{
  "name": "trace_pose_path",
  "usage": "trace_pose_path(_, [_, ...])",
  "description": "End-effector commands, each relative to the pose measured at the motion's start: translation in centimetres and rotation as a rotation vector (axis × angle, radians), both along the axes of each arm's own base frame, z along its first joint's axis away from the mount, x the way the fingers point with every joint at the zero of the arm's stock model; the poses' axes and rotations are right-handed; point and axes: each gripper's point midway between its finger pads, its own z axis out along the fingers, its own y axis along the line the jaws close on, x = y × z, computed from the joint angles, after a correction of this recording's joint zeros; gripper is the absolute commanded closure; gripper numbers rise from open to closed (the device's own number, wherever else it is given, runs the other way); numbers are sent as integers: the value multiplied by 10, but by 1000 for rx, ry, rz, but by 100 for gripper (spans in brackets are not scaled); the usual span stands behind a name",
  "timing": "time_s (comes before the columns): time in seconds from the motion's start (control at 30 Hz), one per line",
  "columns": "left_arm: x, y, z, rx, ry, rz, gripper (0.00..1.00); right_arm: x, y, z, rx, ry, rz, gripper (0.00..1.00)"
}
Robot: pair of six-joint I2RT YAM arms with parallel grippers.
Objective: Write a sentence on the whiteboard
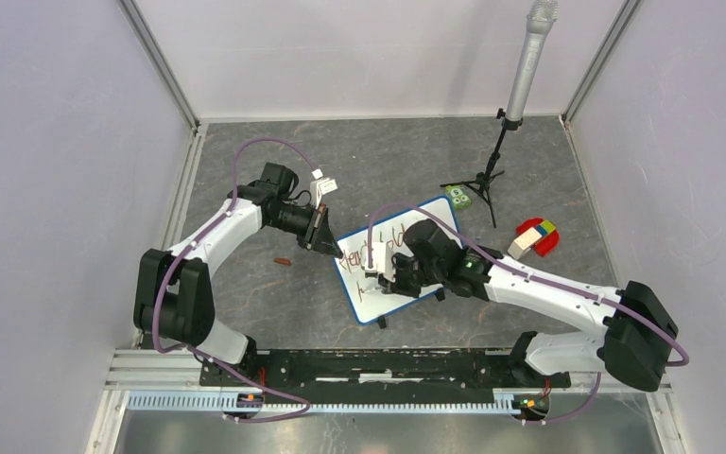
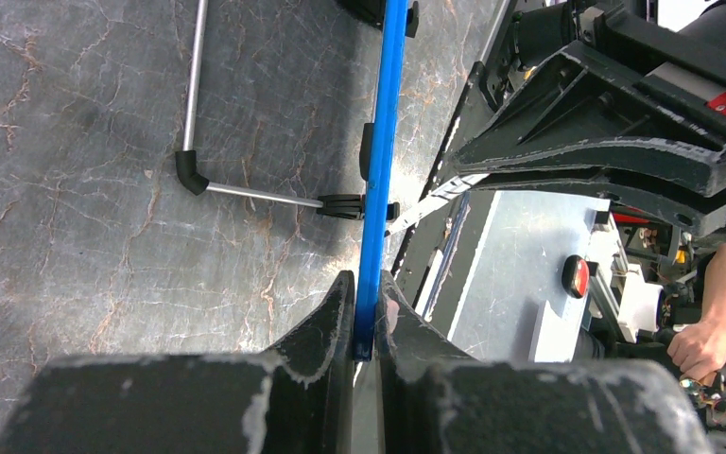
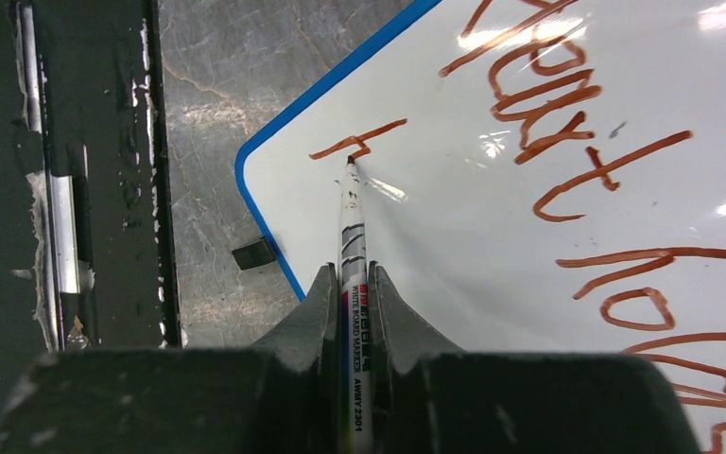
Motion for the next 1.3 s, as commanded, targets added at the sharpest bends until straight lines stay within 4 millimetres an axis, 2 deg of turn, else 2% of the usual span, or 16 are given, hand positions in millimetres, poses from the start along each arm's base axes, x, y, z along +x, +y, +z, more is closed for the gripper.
trace_pose_path(0.0, [11, 0, 5, 20, -56, 15, 97, -11, -5, -9, -23, 2, 44, 100])
trace_pose_path(0.17, [11, 0, 5, 19, -58, 15, 98, -11, -8, -8, -38, -15, 46, 100])
trace_pose_path(0.4, [11, -1, 5, 16, -54, 14, 97, -5, -3, 24, 12, -51, 36, 100])
trace_pose_path(0.53, [11, 0, 6, 15, -57, 14, 98, -1, -1, 28, 22, -52, 14, 100])
trace_pose_path(0.77, [10, -1, 7, 11, -61, 11, 98, 17, -2, 27, 2, -85, -57, 100])
trace_pose_path(0.97, [11, -1, 7, 10, -62, 10, 98, 24, -4, 24, -12, -102, -85, 100])
trace_pose_path(1.27, [9, 0, 8, 10, -67, 9, 98, 21, 6, 23, 15, -77, -62, 100])
